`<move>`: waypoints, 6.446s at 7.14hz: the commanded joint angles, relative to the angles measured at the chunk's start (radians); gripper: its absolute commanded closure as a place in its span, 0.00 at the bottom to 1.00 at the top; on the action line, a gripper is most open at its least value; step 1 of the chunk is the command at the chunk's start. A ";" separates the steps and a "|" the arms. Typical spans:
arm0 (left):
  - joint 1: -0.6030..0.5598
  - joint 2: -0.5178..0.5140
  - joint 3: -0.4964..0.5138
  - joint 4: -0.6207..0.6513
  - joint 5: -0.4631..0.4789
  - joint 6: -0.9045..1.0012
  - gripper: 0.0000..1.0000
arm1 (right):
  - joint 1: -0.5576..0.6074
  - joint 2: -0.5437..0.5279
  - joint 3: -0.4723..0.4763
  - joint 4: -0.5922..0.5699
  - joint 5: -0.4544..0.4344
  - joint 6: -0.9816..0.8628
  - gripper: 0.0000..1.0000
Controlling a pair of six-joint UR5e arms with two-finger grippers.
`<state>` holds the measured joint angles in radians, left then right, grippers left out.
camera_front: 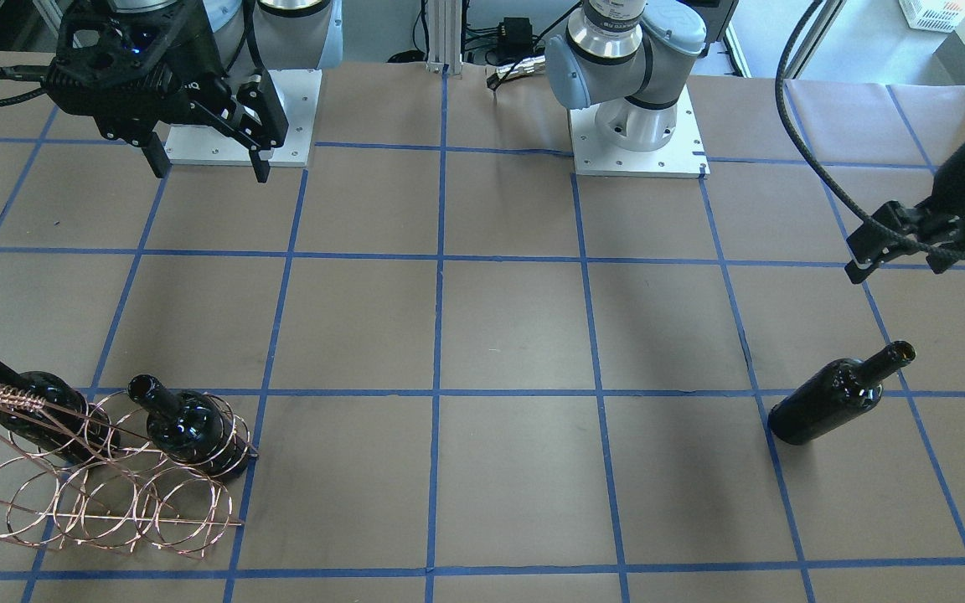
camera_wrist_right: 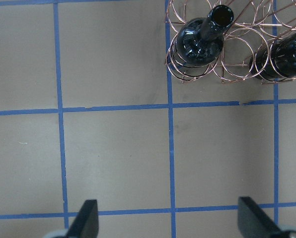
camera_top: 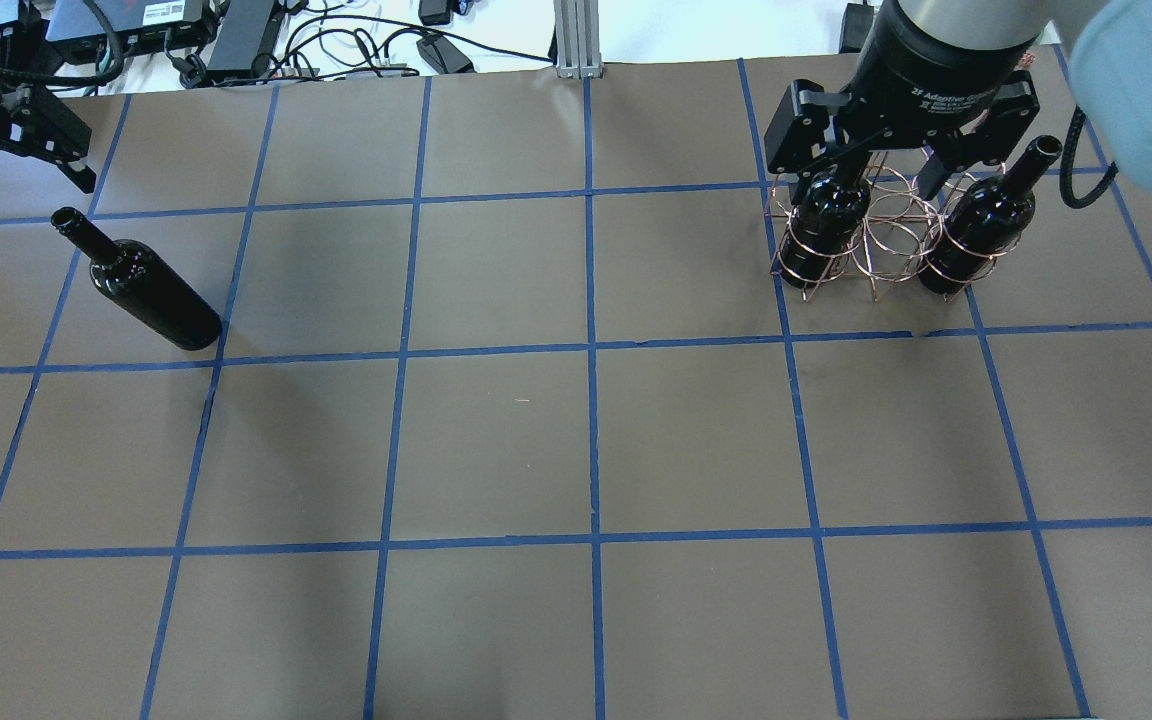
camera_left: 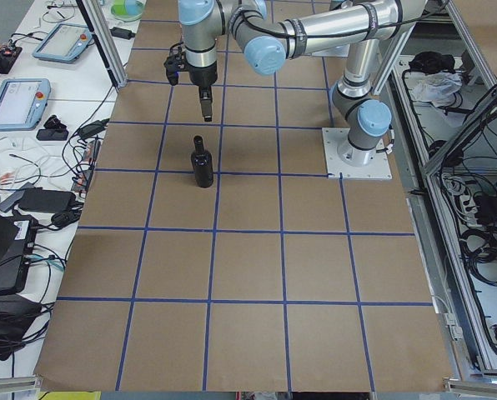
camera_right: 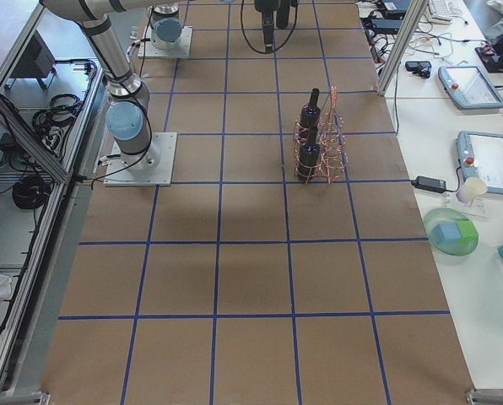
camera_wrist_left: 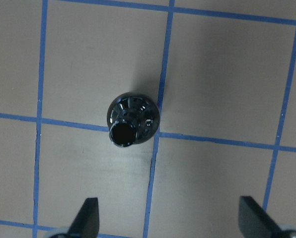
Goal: Place wine into wine basket
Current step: 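Lower the left gripper onto the bottle neck and close on it, then lift the bottle with the left gripper and carry it toward the table center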
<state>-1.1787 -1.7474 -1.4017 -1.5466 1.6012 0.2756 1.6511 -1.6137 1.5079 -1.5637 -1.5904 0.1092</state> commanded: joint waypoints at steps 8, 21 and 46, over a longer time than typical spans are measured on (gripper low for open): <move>0.022 -0.162 -0.037 0.105 -0.003 0.114 0.00 | 0.001 0.000 0.000 0.002 0.001 0.000 0.00; 0.033 -0.153 -0.037 0.060 0.033 0.120 1.00 | 0.001 0.000 0.000 0.004 0.001 0.000 0.00; -0.725 0.083 -0.318 0.080 -0.167 -0.714 1.00 | 0.001 -0.002 0.012 0.004 0.001 0.001 0.00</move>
<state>-1.8841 -1.6644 -1.7133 -1.4759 1.4317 -0.4164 1.6521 -1.6153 1.5202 -1.5601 -1.5892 0.1105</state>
